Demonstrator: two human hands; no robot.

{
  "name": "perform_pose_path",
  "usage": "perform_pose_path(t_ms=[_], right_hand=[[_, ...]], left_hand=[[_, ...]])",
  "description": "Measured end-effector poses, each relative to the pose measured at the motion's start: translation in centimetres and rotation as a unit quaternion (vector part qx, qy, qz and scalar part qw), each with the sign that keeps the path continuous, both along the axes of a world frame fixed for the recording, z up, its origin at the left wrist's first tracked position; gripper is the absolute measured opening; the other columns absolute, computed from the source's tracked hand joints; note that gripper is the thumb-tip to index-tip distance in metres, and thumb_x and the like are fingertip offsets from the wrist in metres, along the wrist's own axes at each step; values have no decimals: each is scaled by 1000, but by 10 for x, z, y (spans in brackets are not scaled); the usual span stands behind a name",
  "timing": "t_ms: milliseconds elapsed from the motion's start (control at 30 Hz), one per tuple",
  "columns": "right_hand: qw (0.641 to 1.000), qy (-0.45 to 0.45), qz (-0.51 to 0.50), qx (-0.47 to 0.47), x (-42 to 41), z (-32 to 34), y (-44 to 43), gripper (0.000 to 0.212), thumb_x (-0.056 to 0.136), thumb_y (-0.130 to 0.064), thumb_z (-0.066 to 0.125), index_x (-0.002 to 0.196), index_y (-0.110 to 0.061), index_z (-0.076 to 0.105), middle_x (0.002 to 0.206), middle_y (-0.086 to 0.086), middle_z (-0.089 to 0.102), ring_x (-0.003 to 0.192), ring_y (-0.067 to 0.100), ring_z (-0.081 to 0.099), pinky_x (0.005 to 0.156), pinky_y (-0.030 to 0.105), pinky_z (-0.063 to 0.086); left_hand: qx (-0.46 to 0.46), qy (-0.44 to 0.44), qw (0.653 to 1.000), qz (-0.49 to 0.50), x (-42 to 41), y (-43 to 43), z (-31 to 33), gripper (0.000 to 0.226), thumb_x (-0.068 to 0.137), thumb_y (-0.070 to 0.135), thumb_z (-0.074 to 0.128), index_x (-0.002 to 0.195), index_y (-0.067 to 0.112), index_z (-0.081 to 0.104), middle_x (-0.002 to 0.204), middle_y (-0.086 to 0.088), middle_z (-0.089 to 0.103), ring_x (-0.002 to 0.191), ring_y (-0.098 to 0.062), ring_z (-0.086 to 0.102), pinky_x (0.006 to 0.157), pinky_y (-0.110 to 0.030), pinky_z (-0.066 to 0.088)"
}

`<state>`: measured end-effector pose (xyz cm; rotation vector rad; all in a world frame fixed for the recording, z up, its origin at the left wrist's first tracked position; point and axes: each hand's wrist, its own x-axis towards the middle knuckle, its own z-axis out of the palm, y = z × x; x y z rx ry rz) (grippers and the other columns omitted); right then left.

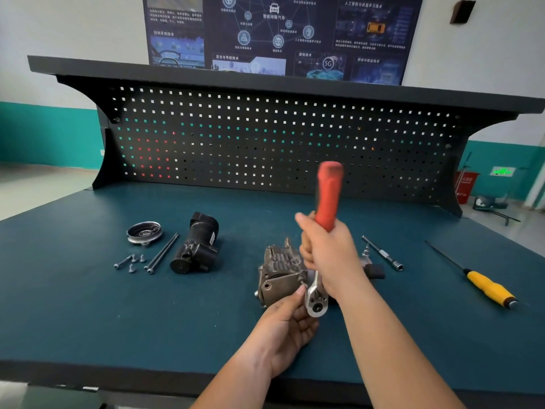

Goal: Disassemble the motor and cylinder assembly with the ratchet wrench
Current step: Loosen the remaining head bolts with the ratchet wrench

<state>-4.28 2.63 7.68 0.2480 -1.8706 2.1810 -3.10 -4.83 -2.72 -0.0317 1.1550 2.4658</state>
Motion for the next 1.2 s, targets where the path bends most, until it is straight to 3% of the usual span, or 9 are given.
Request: perform_pose_path(t_ms=[67,167,300,467,600,700,867,967,1200], right_hand=[[990,20,20,139,-2,3,-11,30,89,-19,62,65,-20,44,38,-11,37,35,5,31,38,18,27],[943,54,66,321,0,-1,-31,39,87,-23,64,58,-21,38,35,-14,38,35,3,32,40,16,26],[907,73,102,402,3,-11,-46,42,88,-25,62,58,-23,34,36,-16,36,36,4,31,39,16,24],[950,90,36,295,9,-12,-35,43,87,-24,66,56,-23,36,39,-14,34,40,3,29,44,18,27],[998,58,-6,-10,15,-20,-12,34,89,-11,62,62,-21,43,39,-12,34,34,4,28,36,16,25],[965,44,-74,-250,19,-27,10,36,94,-7,52,64,-22,37,39,-12,28,31,3,23,32,14,20],[873,-31,-170,-455,20,-49,27,40,98,-22,45,63,-22,25,42,-11,19,33,6,18,33,17,18],[870,-23,-178,-459,21,-53,25,39,97,-22,45,63,-22,26,43,-11,19,34,6,19,33,17,18],[971,3,-90,-221,10,-16,13,34,94,-8,52,68,-20,34,39,-11,28,30,3,23,32,13,20]], left_hand=[[0,0,1000,-3,0,0,0,23,70,35,65,81,15,73,76,-4,72,65,-11,66,65,-23,51],[8,9,1000,2,1,-2,-1,18,88,22,57,91,8,67,77,-7,69,72,-17,65,78,-31,49],[6,13,1000,6,3,-5,1,25,94,0,42,84,2,65,81,-14,61,72,-22,61,65,-31,56],[6,30,999,9,3,-5,1,30,91,-2,44,76,6,69,71,-8,68,67,-17,64,78,-35,47],[14,14,1000,12,1,-3,1,16,88,13,58,80,10,72,77,-5,70,67,-14,64,67,-26,49],[15,-8,1000,17,1,-1,1,14,72,25,66,71,13,73,75,-3,71,60,-11,65,53,-20,49],[-1,-16,1000,23,1,-1,1,17,67,29,68,75,14,66,73,-4,67,63,-12,62,54,-20,50],[2,-23,999,26,2,-2,1,16,66,29,69,72,15,67,72,-3,67,63,-12,61,55,-20,49],[5,-10,1000,8,-1,-1,0,16,66,32,68,63,19,76,76,-2,73,63,-10,67,59,-21,50]])
